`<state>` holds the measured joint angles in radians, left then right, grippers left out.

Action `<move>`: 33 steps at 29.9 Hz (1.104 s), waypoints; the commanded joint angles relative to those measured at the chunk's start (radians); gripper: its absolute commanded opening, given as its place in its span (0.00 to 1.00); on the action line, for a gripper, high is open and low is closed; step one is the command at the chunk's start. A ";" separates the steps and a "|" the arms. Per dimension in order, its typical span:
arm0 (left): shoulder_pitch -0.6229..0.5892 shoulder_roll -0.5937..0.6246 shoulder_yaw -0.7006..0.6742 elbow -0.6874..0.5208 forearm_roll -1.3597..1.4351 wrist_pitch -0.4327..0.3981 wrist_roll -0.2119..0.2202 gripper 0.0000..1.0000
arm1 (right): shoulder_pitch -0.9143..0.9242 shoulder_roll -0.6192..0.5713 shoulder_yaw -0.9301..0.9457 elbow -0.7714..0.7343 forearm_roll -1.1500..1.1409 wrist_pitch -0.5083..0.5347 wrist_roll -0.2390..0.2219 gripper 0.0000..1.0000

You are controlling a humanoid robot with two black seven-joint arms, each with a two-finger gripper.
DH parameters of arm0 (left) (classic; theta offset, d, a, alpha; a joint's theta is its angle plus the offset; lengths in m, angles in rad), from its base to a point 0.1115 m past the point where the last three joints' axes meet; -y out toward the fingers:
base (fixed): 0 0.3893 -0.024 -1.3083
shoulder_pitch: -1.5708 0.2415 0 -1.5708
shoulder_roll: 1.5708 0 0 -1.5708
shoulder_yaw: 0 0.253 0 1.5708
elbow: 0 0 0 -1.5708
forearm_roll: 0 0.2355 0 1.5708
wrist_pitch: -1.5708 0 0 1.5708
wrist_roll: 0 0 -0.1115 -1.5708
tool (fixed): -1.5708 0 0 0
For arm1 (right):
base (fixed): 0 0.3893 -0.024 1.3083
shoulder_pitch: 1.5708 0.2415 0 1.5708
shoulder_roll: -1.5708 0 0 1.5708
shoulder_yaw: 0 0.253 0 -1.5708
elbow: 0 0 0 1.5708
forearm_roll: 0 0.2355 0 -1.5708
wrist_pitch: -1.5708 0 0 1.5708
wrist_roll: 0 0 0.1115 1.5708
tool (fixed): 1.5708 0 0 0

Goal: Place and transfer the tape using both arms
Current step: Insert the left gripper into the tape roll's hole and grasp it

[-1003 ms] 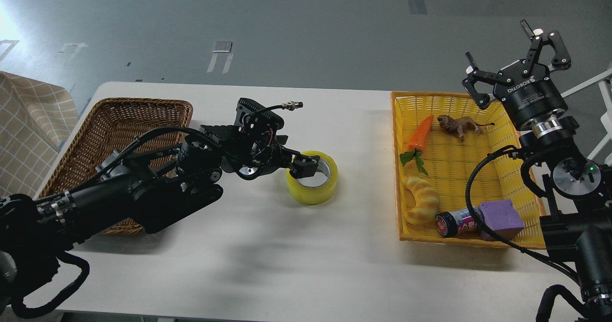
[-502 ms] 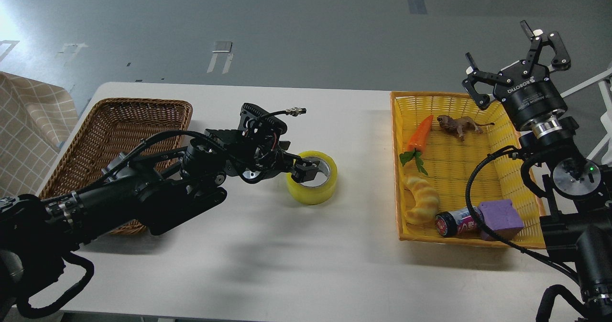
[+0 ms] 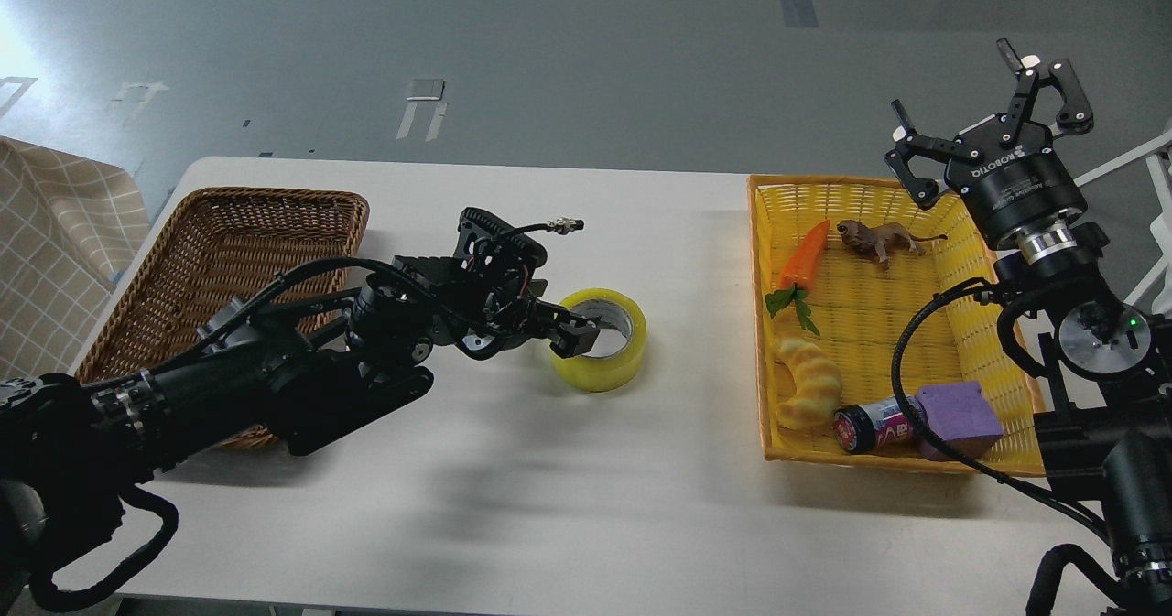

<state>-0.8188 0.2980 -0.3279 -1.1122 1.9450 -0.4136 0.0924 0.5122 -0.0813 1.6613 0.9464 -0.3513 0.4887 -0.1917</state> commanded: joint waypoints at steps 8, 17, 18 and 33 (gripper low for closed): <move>0.007 -0.016 0.004 0.028 0.000 -0.001 0.036 0.63 | -0.003 0.000 0.000 0.000 0.000 0.000 0.000 1.00; 0.001 -0.023 0.033 0.052 0.000 0.001 0.047 0.45 | -0.003 0.000 0.000 0.000 0.002 0.000 0.000 1.00; 0.001 -0.023 0.033 0.052 0.000 0.001 0.047 0.45 | -0.003 0.000 0.000 0.000 0.002 0.000 0.000 1.00; -0.040 -0.011 0.061 0.043 0.000 0.003 0.036 0.00 | -0.001 0.002 0.002 0.002 0.002 0.000 0.000 1.00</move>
<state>-0.8314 0.2764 -0.2644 -1.0597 1.9459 -0.4121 0.1320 0.5096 -0.0813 1.6613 0.9464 -0.3503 0.4887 -0.1916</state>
